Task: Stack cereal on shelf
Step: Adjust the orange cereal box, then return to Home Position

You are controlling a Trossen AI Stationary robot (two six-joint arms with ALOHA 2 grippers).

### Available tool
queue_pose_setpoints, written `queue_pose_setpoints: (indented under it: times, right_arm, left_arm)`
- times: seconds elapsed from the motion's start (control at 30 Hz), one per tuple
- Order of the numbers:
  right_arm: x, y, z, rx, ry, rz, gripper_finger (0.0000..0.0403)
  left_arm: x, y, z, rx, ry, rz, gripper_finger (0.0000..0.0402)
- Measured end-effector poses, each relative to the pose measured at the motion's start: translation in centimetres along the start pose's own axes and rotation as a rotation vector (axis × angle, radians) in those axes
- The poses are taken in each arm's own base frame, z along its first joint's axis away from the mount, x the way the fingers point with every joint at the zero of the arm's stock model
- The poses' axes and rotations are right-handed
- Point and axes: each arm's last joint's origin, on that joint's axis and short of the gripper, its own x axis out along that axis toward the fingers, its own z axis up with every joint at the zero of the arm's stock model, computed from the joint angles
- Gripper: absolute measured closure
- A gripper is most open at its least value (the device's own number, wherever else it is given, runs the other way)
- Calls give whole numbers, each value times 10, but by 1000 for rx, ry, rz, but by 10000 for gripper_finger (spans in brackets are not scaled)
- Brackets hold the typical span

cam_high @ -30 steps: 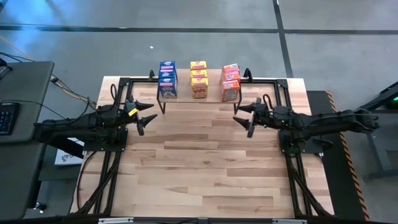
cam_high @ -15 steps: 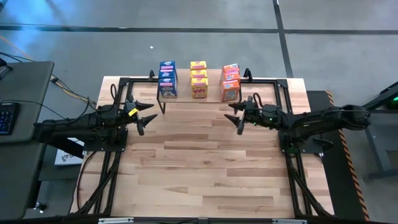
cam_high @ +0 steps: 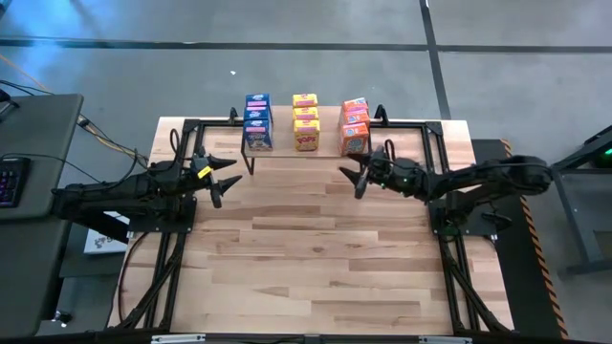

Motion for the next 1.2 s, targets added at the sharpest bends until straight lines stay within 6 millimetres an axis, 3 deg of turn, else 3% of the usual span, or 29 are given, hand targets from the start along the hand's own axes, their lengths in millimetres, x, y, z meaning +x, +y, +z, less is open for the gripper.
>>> queue_pose_setpoints:
  times: [0.83, 1.2]
  right_arm:
    - [18, 3, 8, -12, 9, -95, 143]
    - [9, 20, 14, -75, 5, 24, 143]
  left_arm:
    - [0, 0, 0, -1, -1, 1, 161]
    - [0, 0, 0, 19, 2, 0, 161]
